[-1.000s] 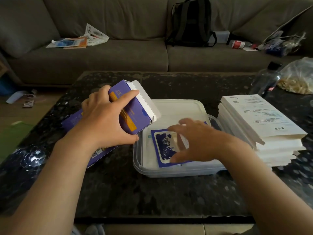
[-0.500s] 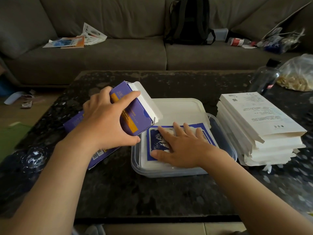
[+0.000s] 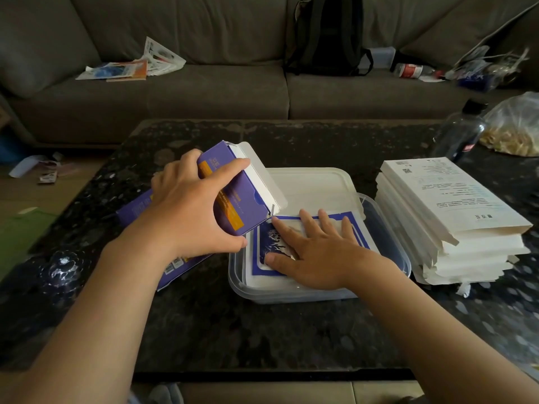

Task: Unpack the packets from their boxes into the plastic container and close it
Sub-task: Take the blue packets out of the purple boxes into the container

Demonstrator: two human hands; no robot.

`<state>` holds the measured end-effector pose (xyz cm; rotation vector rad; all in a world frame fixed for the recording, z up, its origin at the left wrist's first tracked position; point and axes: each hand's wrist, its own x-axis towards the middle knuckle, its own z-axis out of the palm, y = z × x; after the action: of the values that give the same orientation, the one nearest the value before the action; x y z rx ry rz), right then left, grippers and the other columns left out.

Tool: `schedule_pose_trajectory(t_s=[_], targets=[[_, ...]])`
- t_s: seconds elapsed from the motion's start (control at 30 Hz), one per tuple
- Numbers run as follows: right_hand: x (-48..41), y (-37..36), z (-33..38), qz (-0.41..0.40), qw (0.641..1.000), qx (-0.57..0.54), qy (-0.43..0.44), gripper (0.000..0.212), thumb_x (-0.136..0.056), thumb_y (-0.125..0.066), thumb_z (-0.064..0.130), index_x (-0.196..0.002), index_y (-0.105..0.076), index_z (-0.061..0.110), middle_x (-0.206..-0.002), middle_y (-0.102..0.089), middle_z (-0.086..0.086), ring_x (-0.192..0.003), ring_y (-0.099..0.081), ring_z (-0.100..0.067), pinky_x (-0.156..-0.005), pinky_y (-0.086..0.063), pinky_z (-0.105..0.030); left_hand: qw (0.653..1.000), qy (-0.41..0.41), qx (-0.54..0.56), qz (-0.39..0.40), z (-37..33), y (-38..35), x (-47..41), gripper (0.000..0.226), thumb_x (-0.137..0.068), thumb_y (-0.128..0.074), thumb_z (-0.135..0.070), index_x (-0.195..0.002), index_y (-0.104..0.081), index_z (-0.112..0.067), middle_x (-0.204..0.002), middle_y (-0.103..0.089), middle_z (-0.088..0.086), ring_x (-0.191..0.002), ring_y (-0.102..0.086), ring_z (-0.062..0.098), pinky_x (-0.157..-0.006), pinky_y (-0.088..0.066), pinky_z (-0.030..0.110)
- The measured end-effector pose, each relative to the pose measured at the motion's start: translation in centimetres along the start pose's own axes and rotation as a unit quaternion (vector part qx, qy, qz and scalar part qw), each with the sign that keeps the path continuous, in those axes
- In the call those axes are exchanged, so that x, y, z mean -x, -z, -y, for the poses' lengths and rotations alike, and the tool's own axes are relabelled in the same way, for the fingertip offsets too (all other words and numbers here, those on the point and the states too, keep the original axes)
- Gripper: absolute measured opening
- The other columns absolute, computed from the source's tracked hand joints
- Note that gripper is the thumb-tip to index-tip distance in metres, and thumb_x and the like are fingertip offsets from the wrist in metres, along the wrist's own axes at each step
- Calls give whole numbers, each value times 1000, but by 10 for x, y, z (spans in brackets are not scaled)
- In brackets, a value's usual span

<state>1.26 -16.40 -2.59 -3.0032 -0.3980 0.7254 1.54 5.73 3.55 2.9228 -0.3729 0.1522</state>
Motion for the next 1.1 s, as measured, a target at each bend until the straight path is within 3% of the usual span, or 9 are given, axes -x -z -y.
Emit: schedule_pose_trajectory(t_s=[0.2,0.3,0.37,0.43,0.5,0.6,0.87,1.1], targets=[[3,4,-1,-5,1000,-11,2,94,-73,-11,91,-153,14,51,-170,13,0,-154,14,-40,-119,3,-70,1000,-20,-1,12,-1,-1,1,123,-55,-83,-68,-151,-7,-55,-154,-6,-4,-141,-14,29,-116,-18,50],[15,25,-6,-50,997,-57,7,88,-88,-42,78,-158,-5,41,-170,-6,-2,-155,-8,-38,-119,-18,-64,999,-35,9,25,-1,0,0,131,-53,-83,-68,-150,4,-56,-155,-4,-4,-143,-13,29,-117,-18,49],[28,44,-11,-138,975,-172,27,58,-96,-60,49,-149,-37,37,-154,-43,3,-138,-46,-24,-106,-46,-43,998,-52,14,24,-5,1,-1,140,-51,-84,-69,-149,14,-55,-157,-7,-3,-144,-15,28,-116,-19,48],[39,59,-14,-251,932,-258,45,16,-96,-66,30,-111,-62,34,-110,-68,11,-95,-67,-8,-74,-54,-17,997,-67,14,29,-12,1,-2,146,-50,-85,-68,-147,24,-52,-158,-6,-5,-146,-13,25,-118,-19,46],[42,64,-14,-276,899,-335,58,7,-92,-72,25,-91,-65,26,-82,-71,9,-71,-70,-8,-55,-54,-14,996,-84,9,31,-17,0,-2,150,-50,-84,-69,-146,30,-48,-159,-5,-9,-148,-12,21,-120,-18,45],[40,61,-8,-217,884,-406,82,17,-86,-78,24,-90,-65,14,-71,-73,0,-63,-73,-13,-54,-57,-21,993,-115,1,25,-22,0,-1,151,-51,-81,-71,-148,30,-41,-158,-5,-12,-146,-12,17,-120,-18,39],[30,60,-7,-182,865,-458,91,14,-89,-75,15,-91,-63,8,-74,-74,-7,-68,-75,-21,-58,-62,-29,991,-130,-30,18,-26,-1,1,146,-54,-78,-74,-147,30,-40,-156,-1,-9,-146,-12,17,-120,-18,41],[25,58,-4,-208,861,-450,115,10,-89,-75,12,-89,-70,3,-76,-74,-12,-67,-73,-28,-52,-58,-23,990,-137,-40,8,-28,-2,-1,144,-53,-75,-77,-151,23,-37,-156,-6,-7,-144,-17,20,-119,-22,44]])
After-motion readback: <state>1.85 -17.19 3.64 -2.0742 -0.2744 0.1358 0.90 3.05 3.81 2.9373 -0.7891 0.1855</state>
